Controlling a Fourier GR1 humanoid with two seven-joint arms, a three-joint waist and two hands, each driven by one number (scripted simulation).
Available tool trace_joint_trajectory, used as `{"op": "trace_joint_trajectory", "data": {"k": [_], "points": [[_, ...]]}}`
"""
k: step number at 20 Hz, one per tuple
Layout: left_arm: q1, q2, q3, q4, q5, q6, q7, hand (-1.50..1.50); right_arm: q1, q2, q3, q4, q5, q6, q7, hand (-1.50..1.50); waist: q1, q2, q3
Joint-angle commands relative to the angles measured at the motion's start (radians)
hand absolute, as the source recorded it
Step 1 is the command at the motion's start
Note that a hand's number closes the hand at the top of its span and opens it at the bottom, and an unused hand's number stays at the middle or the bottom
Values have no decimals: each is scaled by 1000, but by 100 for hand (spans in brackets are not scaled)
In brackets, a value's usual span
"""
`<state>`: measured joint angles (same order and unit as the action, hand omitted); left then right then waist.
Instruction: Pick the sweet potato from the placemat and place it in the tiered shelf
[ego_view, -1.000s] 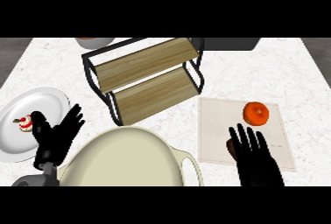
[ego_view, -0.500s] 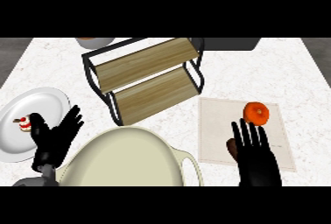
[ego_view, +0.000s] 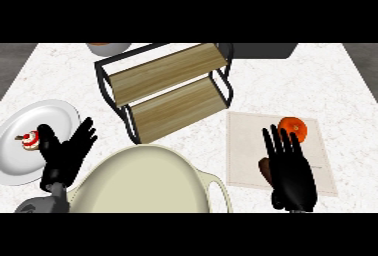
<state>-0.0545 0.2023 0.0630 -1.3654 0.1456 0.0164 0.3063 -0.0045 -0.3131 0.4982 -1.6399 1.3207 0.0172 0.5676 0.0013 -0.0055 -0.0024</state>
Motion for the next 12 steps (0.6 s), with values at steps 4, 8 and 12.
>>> {"op": "trace_joint_trajectory", "data": {"k": [4, 8, 12], "points": [[-12, -7, 20, 55, -16, -27, -43, 0, -19, 48, -36, 101, 6, -3, -92, -150, -1, 6, 2], [15, -53, -22, 53, -49, 10, -71, 0, -42, -61, 38, 167, 48, 130, -156, 150, 4, 9, 2], [9, -10, 18, 51, -12, -36, -38, 0, 9, -9, 27, 85, -8, 113, -177, 150, -3, 5, 2]]}}
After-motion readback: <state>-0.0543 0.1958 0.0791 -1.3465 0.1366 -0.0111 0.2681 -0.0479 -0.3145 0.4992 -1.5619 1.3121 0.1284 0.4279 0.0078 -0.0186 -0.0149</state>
